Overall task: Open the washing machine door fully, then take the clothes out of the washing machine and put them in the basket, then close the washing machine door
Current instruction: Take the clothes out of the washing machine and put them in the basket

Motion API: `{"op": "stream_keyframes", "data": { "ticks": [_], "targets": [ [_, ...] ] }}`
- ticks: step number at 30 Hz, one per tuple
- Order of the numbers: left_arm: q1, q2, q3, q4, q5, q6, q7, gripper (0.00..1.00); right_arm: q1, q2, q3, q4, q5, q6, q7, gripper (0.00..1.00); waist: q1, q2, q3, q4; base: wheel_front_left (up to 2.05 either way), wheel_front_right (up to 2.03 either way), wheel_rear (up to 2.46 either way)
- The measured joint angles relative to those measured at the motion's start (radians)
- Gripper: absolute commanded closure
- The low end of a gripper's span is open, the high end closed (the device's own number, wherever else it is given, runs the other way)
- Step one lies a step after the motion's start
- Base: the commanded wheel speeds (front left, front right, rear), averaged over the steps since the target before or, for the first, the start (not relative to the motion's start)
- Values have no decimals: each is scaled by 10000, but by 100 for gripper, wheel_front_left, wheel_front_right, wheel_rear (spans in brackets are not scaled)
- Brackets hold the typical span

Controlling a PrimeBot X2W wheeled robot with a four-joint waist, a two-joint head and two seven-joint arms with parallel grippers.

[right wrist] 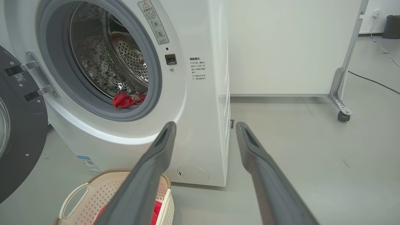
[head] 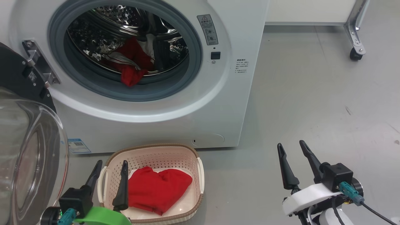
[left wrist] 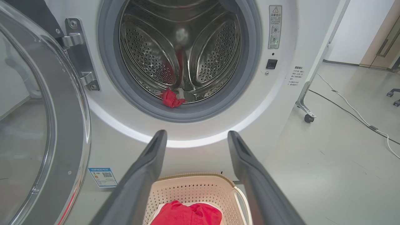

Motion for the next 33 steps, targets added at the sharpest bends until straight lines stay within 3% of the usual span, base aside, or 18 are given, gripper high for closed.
{"op": "stream_keyframes", "data": {
  "ticks": [10,19,33],
  "targets": [
    [-135,6,-75,-380,13,31,293,0,-20,2,63,-324,-61,12,0,0,0,0,570,-65,0,0,0],
    [-1556,2,-198,-316,8,-224,554,0,-518,0,332,-671,-198,58,0,0,0,0,1556,-184,0,0,0],
    [-4005,209,-75,1383,-337,-543,2550,0,-1768,-15,894,-1099,-201,178,0,0,0,0,3429,-740,0,0,0]
  ]
}}
